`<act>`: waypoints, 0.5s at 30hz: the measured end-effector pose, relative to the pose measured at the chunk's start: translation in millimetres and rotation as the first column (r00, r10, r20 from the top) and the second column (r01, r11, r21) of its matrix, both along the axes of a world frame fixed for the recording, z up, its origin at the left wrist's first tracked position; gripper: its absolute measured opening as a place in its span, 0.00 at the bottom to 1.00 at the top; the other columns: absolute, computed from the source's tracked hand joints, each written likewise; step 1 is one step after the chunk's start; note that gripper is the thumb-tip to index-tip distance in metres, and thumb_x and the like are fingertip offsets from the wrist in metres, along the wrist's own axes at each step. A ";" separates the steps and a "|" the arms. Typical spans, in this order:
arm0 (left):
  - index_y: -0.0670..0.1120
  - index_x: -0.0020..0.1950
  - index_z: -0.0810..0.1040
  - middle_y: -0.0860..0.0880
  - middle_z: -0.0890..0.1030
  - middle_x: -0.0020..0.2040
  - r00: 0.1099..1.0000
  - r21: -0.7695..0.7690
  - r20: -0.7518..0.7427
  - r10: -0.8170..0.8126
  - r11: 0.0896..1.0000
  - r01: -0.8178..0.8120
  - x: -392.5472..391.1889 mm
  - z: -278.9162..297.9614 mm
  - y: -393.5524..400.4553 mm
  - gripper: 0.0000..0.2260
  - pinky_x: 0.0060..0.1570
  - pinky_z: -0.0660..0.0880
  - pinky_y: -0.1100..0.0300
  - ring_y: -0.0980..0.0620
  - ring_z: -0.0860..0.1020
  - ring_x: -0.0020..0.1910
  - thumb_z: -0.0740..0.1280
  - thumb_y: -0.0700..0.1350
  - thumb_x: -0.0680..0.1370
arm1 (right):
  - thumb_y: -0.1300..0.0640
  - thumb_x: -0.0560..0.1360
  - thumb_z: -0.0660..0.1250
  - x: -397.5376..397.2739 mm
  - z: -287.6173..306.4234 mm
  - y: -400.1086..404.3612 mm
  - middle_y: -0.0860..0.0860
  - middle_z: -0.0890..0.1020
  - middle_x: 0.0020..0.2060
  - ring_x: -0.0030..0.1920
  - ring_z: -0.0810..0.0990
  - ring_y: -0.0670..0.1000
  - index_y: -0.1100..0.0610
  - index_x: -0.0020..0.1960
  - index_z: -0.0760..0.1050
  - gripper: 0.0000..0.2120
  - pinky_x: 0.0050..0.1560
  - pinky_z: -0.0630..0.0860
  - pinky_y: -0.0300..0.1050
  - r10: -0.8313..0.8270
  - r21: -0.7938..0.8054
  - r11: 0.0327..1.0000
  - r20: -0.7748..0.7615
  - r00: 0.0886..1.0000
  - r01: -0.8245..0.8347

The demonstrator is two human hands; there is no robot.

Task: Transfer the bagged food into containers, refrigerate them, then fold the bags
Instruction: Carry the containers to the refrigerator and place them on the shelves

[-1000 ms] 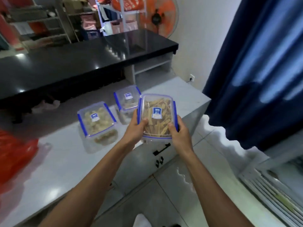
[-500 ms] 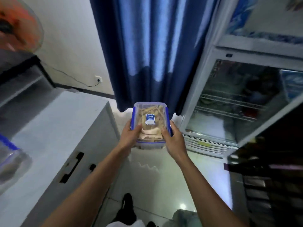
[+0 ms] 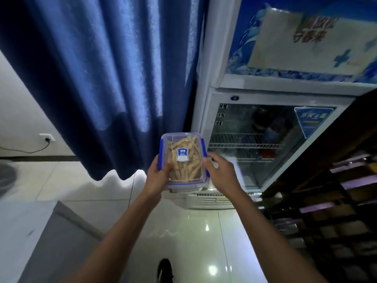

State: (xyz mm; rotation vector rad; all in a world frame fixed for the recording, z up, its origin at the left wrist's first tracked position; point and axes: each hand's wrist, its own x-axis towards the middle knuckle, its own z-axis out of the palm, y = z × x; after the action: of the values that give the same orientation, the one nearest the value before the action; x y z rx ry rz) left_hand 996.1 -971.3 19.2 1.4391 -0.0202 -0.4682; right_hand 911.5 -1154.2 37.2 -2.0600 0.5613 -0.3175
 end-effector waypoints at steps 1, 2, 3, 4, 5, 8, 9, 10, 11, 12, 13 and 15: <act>0.52 0.65 0.77 0.48 0.85 0.56 1.000 -0.004 0.009 -0.006 1.000 0.006 14.4 4.7 -6.7 0.12 0.52 0.82 0.42 0.46 0.85 0.53 0.67 0.45 0.81 | 0.44 0.81 0.63 16.4 5.5 -14.1 0.47 0.80 0.63 0.63 0.78 0.49 0.52 0.68 0.76 0.20 0.65 0.75 0.52 -0.016 -0.063 0.998 0.002 1.000 0.016; 0.52 0.65 0.78 0.48 0.85 0.56 1.000 -0.008 0.015 -0.010 1.000 0.010 26.7 10.3 -12.5 0.12 0.52 0.83 0.42 0.45 0.85 0.53 0.67 0.46 0.81 | 0.43 0.81 0.62 31.2 12.7 -27.3 0.49 0.78 0.67 0.66 0.76 0.50 0.53 0.70 0.74 0.22 0.68 0.73 0.53 -0.028 -0.116 0.993 0.003 1.000 0.028; 0.52 0.65 0.78 0.48 0.85 0.56 1.000 -0.023 0.014 -0.012 1.000 0.012 37.2 16.3 -17.4 0.12 0.51 0.83 0.43 0.45 0.85 0.53 0.67 0.45 0.81 | 0.42 0.81 0.61 44.9 20.8 -39.8 0.50 0.75 0.70 0.69 0.73 0.51 0.53 0.72 0.72 0.24 0.70 0.70 0.54 -0.029 -0.171 0.985 0.006 1.000 0.030; 0.52 0.65 0.78 0.46 0.85 0.56 1.000 -0.040 0.011 -0.019 0.999 0.020 47.2 22.0 -22.0 0.12 0.47 0.84 0.45 0.44 0.85 0.52 0.67 0.45 0.81 | 0.43 0.82 0.60 57.9 28.7 -51.9 0.50 0.72 0.73 0.73 0.70 0.52 0.54 0.74 0.70 0.25 0.73 0.67 0.54 -0.014 -0.231 0.973 0.004 1.000 0.015; 0.52 0.65 0.78 0.44 0.85 0.57 1.000 -0.053 0.009 -0.027 0.998 0.028 56.7 28.3 -26.3 0.13 0.40 0.83 0.49 0.43 0.85 0.50 0.67 0.45 0.81 | 0.43 0.82 0.59 71.2 35.8 -64.7 0.50 0.68 0.75 0.76 0.65 0.53 0.54 0.76 0.67 0.26 0.76 0.62 0.53 0.004 -0.299 0.954 -0.013 1.000 -0.008; 0.52 0.64 0.79 0.39 0.84 0.57 0.999 -0.055 0.020 -0.041 0.998 0.042 79.6 42.9 -37.7 0.12 0.27 0.81 0.48 0.41 0.84 0.42 0.66 0.46 0.81 | 0.43 0.83 0.58 107.8 58.5 -95.6 0.51 0.59 0.80 0.80 0.54 0.53 0.55 0.79 0.60 0.29 0.79 0.52 0.50 0.041 -0.488 0.869 -0.089 0.995 -0.079; 0.52 0.64 0.79 0.41 0.85 0.56 0.999 -0.056 0.021 -0.032 0.998 0.033 84.0 46.5 -40.4 0.11 0.33 0.82 0.37 0.40 0.85 0.44 0.67 0.46 0.81 | 0.44 0.83 0.58 116.5 62.9 -101.5 0.52 0.57 0.80 0.80 0.53 0.53 0.56 0.80 0.59 0.29 0.79 0.50 0.49 0.057 -0.536 0.839 -0.094 0.994 -0.099; 0.52 0.64 0.79 0.43 0.85 0.55 1.000 -0.060 0.020 -0.019 0.998 0.020 88.9 50.6 -44.3 0.12 0.40 0.80 0.29 0.39 0.86 0.46 0.67 0.46 0.81 | 0.45 0.84 0.58 125.1 67.7 -106.7 0.53 0.57 0.80 0.80 0.52 0.53 0.57 0.80 0.59 0.29 0.78 0.50 0.48 0.075 -0.582 0.806 -0.085 0.994 -0.111; 0.51 0.65 0.78 0.44 0.86 0.54 1.000 -0.066 0.015 -0.006 0.998 0.007 93.1 53.9 -47.3 0.12 0.45 0.78 0.26 0.39 0.86 0.47 0.67 0.45 0.81 | 0.46 0.84 0.58 132.6 70.3 -110.8 0.53 0.57 0.80 0.80 0.52 0.53 0.58 0.80 0.58 0.28 0.78 0.50 0.49 0.091 -0.621 0.775 -0.071 0.993 -0.116; 0.51 0.65 0.78 0.44 0.86 0.54 1.000 -0.071 0.011 -0.001 0.997 0.002 97.2 56.9 -49.5 0.12 0.46 0.77 0.25 0.40 0.86 0.47 0.67 0.45 0.82 | 0.46 0.84 0.57 138.4 73.2 -113.2 0.53 0.58 0.80 0.80 0.53 0.53 0.58 0.79 0.58 0.28 0.78 0.52 0.50 0.100 -0.653 0.749 -0.059 0.993 -0.114; 0.50 0.65 0.78 0.43 0.86 0.54 1.000 -0.077 0.005 -0.002 0.997 0.002 101.4 60.0 -51.9 0.12 0.47 0.77 0.25 0.40 0.86 0.47 0.66 0.45 0.82 | 0.46 0.84 0.58 144.2 74.8 -116.5 0.53 0.59 0.80 0.79 0.54 0.53 0.58 0.79 0.59 0.28 0.78 0.54 0.52 0.102 -0.673 0.731 -0.051 0.993 -0.109; 0.50 0.65 0.79 0.43 0.86 0.54 1.000 -0.090 -0.002 -0.007 0.996 0.006 107.8 64.5 -56.5 0.12 0.47 0.78 0.27 0.40 0.86 0.47 0.66 0.45 0.82 | 0.46 0.83 0.58 152.2 73.4 -120.3 0.53 0.61 0.79 0.79 0.55 0.55 0.58 0.79 0.58 0.29 0.78 0.55 0.54 0.084 -0.709 0.698 -0.057 0.995 -0.100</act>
State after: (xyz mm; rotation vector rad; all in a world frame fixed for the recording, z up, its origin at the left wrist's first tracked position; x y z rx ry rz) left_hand 1103.9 -1027.8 83.8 1.3505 -0.0439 -0.4684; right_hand 1063.7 -1274.5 110.6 -2.8424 0.3640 -0.5149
